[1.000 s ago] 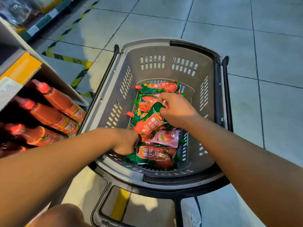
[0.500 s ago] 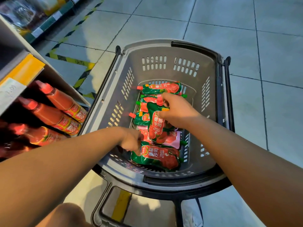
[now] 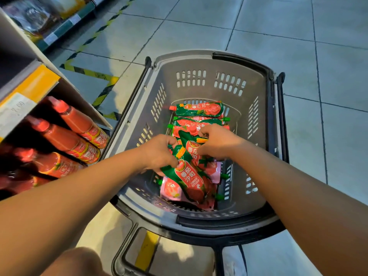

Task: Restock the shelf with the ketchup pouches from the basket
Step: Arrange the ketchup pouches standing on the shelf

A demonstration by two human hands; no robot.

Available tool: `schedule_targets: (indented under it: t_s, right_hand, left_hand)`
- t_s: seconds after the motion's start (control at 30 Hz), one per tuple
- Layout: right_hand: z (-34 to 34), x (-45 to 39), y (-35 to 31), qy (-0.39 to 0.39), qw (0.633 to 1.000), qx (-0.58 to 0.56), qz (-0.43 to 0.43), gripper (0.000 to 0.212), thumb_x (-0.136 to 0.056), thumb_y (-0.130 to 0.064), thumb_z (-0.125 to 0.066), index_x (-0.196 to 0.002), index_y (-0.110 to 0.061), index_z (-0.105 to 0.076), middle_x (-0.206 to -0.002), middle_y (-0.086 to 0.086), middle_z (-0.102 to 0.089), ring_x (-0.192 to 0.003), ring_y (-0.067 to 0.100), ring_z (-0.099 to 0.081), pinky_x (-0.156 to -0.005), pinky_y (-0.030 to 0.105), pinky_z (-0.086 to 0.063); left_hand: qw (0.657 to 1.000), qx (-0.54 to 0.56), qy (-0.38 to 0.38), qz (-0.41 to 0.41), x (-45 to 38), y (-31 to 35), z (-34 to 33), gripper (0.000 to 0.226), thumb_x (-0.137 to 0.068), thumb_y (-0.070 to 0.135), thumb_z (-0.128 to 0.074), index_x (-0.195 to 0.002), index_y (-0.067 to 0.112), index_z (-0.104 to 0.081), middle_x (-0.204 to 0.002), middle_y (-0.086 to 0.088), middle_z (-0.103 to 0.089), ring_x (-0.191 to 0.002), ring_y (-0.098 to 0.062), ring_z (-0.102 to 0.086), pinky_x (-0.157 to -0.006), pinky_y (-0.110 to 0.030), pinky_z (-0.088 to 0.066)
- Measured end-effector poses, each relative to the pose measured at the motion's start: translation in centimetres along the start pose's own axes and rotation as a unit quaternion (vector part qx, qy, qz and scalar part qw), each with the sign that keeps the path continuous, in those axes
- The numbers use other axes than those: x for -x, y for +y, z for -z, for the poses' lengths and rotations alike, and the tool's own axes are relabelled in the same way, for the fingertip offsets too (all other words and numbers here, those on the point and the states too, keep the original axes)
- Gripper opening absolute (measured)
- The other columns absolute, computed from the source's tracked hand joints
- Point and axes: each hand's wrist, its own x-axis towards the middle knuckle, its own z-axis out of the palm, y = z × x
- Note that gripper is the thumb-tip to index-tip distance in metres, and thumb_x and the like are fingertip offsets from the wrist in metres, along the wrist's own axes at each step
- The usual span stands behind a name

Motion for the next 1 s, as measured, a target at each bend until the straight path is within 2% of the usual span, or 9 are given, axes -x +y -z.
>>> schedule_targets:
  t_s: [0.13, 0.3, 0.43, 0.5, 0.6, 0.67, 0.77, 0.87, 1.0]
  right_hand:
    - [0.2, 0.0, 0.1, 0.006, 0.999, -0.036, -0.021, 0.029, -0.081, -0.016, -0.080, -0.109, -0.009, -0.072, -0.095, 0.012, -0.073, -0.077, 0.024, -0.068, -0.068, 0.042, -0.060]
    - [0.4, -0.6, 0.7, 0.032, 0.993, -0.108, -0.040, 0.008, -0.083, -0.003, -0.071, -0.089, 0.000, -0.067, -0.075, 0.013, -0.064, -0.065, 0.022, -0.058, -0.056, 0.038, -0.047]
    - [0.8, -0.4, 0.6, 0.089, 0.973, -0.207, -0.058, 0.014, -0.085, -0.017, -0.076, -0.093, -0.006, -0.070, -0.083, 0.012, -0.076, -0.067, 0.022, -0.068, -0.057, 0.041, -0.056]
    - [0.9, -1.0, 1.1, 0.129, 0.959, -0.244, -0.058, 0.030, -0.071, -0.037, -0.078, -0.080, -0.013, -0.060, -0.074, 0.011, -0.063, -0.063, 0.023, -0.054, -0.057, 0.041, -0.044]
    - [0.7, -2.7, 3.1, 0.144, 0.943, -0.297, -0.041, 0.028, -0.062, -0.042, -0.069, -0.075, -0.021, -0.056, -0.076, 0.013, -0.055, -0.067, 0.024, -0.051, -0.059, 0.045, -0.040]
    - [1.3, -1.1, 1.4, 0.148, 0.934, -0.323, -0.044, 0.028, -0.072, -0.036, -0.071, -0.076, -0.014, -0.054, -0.079, 0.017, -0.062, -0.069, 0.027, -0.058, -0.061, 0.046, -0.044]
    - [2.0, 0.6, -0.4, 0.143, 0.924, -0.353, -0.038, 0.020, -0.102, -0.018, -0.062, -0.081, -0.014, -0.063, -0.082, 0.010, -0.077, -0.068, 0.020, -0.071, -0.061, 0.034, -0.055]
    - [2.0, 1.0, -0.8, 0.137, 0.914, -0.381, -0.034, 0.027, -0.107, -0.017, -0.056, -0.080, -0.015, -0.059, -0.075, 0.010, -0.069, -0.064, 0.025, -0.064, -0.062, 0.036, -0.053]
    - [2.0, 0.8, -0.8, 0.126, 0.890, -0.435, -0.060, 0.013, -0.107, -0.021, -0.056, -0.097, -0.014, -0.053, -0.086, 0.020, -0.059, -0.072, 0.032, -0.056, -0.071, 0.048, -0.050]
  left_hand:
    - [0.993, 0.108, 0.040, -0.036, 0.6, 0.1, -0.4, 0.031, -0.083, 0.005, -0.085, -0.106, 0.008, -0.064, -0.101, -0.017, -0.076, -0.085, -0.031, -0.079, -0.064, -0.049, -0.066]
    - [0.971, 0.201, 0.085, -0.093, 0.0, 0.5, -0.7, 0.063, -0.063, 0.045, -0.097, -0.103, 0.005, -0.069, -0.102, -0.025, -0.072, -0.100, -0.038, -0.074, -0.095, -0.059, -0.058]
    - [0.958, 0.253, 0.099, -0.098, 0.2, 1.3, -0.1, 0.014, -0.095, 0.022, -0.075, -0.103, 0.010, -0.072, -0.097, -0.009, -0.081, -0.088, -0.024, -0.078, -0.070, -0.031, -0.061]
    - [0.955, 0.255, 0.109, -0.100, 0.4, 1.4, -0.1, 0.019, -0.099, 0.026, -0.070, -0.104, 0.008, -0.072, -0.095, -0.009, -0.081, -0.086, -0.024, -0.078, -0.069, -0.031, -0.060]
    - [0.951, 0.277, 0.097, -0.100, 0.5, 1.6, -0.3, 0.020, -0.103, 0.029, -0.064, -0.102, 0.010, -0.071, -0.099, -0.012, -0.081, -0.094, -0.030, -0.077, -0.087, -0.044, -0.062]
    - [0.944, 0.295, 0.101, -0.104, 0.8, 1.8, -0.3, 0.020, -0.104, 0.030, -0.063, -0.099, 0.013, -0.070, -0.099, -0.012, -0.080, -0.091, -0.028, -0.077, -0.087, -0.045, -0.061]
    - [0.927, 0.338, 0.119, -0.108, 1.1, 2.1, 0.3, 0.021, -0.101, 0.032, -0.066, -0.098, 0.012, -0.069, -0.090, -0.008, -0.080, -0.075, -0.019, -0.076, -0.065, -0.030, -0.059]
    - [0.917, 0.375, 0.094, -0.098, 1.6, 2.5, 1.0, 0.019, -0.099, 0.037, -0.067, -0.099, 0.018, -0.067, -0.084, -0.003, -0.078, -0.067, -0.013, -0.072, -0.051, -0.021, -0.052]
    - [0.898, 0.410, 0.118, -0.109, 1.9, 3.0, 1.4, 0.022, -0.101, 0.037, -0.065, -0.100, 0.015, -0.069, -0.089, -0.008, -0.079, -0.072, -0.016, -0.073, -0.062, -0.026, -0.058]
